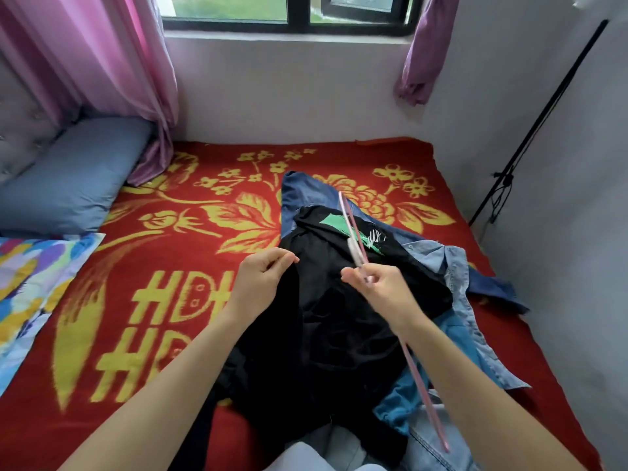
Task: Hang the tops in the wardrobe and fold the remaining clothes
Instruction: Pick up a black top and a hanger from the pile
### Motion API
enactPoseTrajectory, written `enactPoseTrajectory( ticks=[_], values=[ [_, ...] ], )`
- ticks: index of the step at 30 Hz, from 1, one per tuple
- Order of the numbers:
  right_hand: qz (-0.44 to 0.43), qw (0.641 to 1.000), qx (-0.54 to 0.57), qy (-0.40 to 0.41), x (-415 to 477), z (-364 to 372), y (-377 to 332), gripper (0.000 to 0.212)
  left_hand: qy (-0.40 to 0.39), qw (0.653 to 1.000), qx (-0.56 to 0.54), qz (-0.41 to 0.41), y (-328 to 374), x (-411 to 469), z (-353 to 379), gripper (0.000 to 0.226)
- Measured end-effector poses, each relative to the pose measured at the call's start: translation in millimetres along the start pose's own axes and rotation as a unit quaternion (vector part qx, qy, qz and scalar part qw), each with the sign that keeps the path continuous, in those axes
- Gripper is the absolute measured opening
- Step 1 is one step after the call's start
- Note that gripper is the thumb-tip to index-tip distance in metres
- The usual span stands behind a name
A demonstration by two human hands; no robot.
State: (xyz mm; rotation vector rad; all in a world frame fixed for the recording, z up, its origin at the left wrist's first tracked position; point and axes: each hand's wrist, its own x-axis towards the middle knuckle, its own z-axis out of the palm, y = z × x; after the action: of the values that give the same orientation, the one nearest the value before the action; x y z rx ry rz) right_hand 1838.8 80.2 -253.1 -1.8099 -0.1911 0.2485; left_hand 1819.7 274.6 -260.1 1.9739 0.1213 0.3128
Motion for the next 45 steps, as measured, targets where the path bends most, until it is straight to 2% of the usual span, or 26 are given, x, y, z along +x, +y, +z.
enactPoseTrajectory(
  ticks=[2, 3, 6, 10, 12, 15, 17, 19, 23, 27, 31, 34, 36, 38, 41, 45],
  values=[
    [0.007, 0.999, -0.043, -0.013, 5.7, 38.1, 9.1, 0.049, 0.000, 1.000, -0.019, 0.014, 9.1, 2.6, 7.4, 0.023],
    [0.008, 0.998, -0.064, -0.018, 9.1, 48.3, 16.2, 0.051, 0.003, 0.999, -0.041, 0.014, 13.8, 5.2, 8.6, 0.027],
    [0.035, 0.993, -0.111, -0.016, 19.9, 52.9, 33.0, 0.030, 0.017, 0.993, -0.117, 0.000, 29.3, 11.0, 3.0, 0.030],
    [0.090, 0.993, -0.078, -0.012, 27.3, 25.7, 39.2, 0.030, 0.025, 0.990, -0.138, 0.008, 47.0, 18.1, -21.1, 0.026],
    [0.084, 0.991, -0.101, -0.004, 31.0, 3.4, 21.0, 0.025, 0.050, 0.992, -0.110, 0.028, 54.8, 24.0, -42.2, 0.023],
    [0.068, 0.997, -0.024, -0.008, 36.3, -33.1, -32.0, 0.021, 0.071, 0.989, 0.024, 0.124, 71.0, 29.3, -73.6, 0.016],
    [0.040, 0.999, 0.024, -0.022, 36.2, -51.9, -70.9, 0.025, 0.051, 0.975, 0.110, 0.188, 80.8, 27.2, -86.2, 0.014],
    [-0.016, 0.997, 0.044, -0.057, 31.8, -59.9, -100.5, 0.036, 0.025, 0.964, 0.154, 0.216, 86.0, 23.7, -92.7, 0.010],
    [-0.051, 0.997, 0.025, -0.057, 29.1, -59.5, -117.9, 0.052, 0.000, 0.978, 0.098, 0.182, 77.2, 22.2, -97.7, 0.014],
    [-0.018, 0.999, 0.034, 0.010, 32.3, -47.0, -100.0, 0.043, -0.052, 0.987, 0.063, 0.137, 48.2, 21.6, -87.4, 0.019],
    [0.022, 0.998, 0.058, 0.029, 33.4, -37.1, -77.0, 0.028, -0.112, 0.989, 0.059, 0.077, 14.7, 15.7, -74.1, 0.013],
    [0.046, 0.996, 0.071, 0.029, 34.7, -34.3, -63.0, 0.039, -0.160, 0.985, 0.050, 0.042, -4.7, 6.7, -69.9, 0.020],
    [0.057, 0.995, 0.078, 0.035, 34.9, -34.5, -55.1, 0.041, -0.151, 0.985, 0.085, 0.012, -17.3, 2.2, -66.5, 0.025],
    [0.067, 0.994, 0.076, 0.041, 35.5, -35.1, -47.0, 0.042, -0.126, 0.988, 0.081, -0.026, -27.2, -3.3, -63.8, 0.018],
    [0.069, 0.996, 0.017, 0.047, 39.2, -38.4, -33.5, 0.037, -0.091, 0.994, -0.008, -0.064, -30.1, -8.4, -58.5, 0.010],
    [0.043, 0.988, -0.142, 0.031, 41.4, -44.2, -15.1, 0.039, -0.070, 0.985, -0.112, -0.110, -20.7, -7.7, -40.1, 0.012]
  ],
)
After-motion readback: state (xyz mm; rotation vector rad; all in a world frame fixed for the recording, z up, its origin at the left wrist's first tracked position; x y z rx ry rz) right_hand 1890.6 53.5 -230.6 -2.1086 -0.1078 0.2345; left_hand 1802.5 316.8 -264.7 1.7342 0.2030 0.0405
